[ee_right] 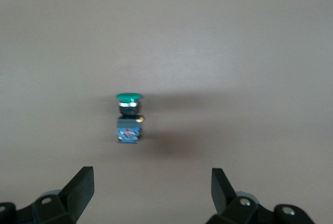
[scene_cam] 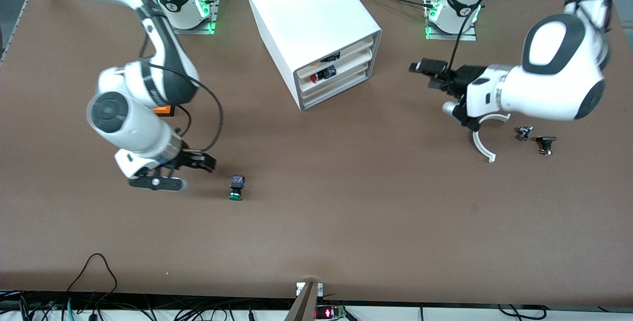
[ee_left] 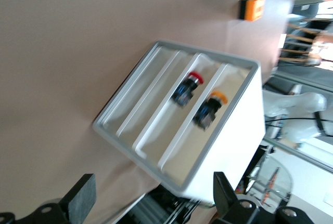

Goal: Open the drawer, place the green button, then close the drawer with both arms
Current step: 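Grasp the green button with the right gripper while the left gripper grips the drawer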

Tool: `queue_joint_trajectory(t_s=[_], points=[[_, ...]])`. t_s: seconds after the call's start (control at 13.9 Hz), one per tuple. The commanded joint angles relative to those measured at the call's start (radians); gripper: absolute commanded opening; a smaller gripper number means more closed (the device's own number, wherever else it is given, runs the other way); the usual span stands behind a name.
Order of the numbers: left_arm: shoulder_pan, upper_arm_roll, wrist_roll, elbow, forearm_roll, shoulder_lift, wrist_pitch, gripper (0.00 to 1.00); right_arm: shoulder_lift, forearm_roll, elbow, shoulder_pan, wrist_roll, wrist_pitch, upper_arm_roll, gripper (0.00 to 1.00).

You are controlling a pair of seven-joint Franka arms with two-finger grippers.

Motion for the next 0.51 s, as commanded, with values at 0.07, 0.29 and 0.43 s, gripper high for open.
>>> queue_joint_trajectory(t_s=[0.07, 0.29, 0.43], points=[[0.008, 0.003, 0.319, -0.102, -0.199, 0.104, 0.079, 0.99, 0.063, 0.007, 0.007, 0.061, 0.017, 0.071, -0.009, 1.0], [0.005, 0.002, 0.528, -0.13, -0.345, 0.247, 0.1, 0.99, 0.155, -0.004, 0.007, 0.064, 0.001, 0.149, -0.009, 1.0], [-0.02, -0.01, 0.664, -0.214, -0.454, 0.281, 0.164, 0.98, 0.199, -0.008, 0.007, 0.081, 0.001, 0.169, -0.01, 1.0]])
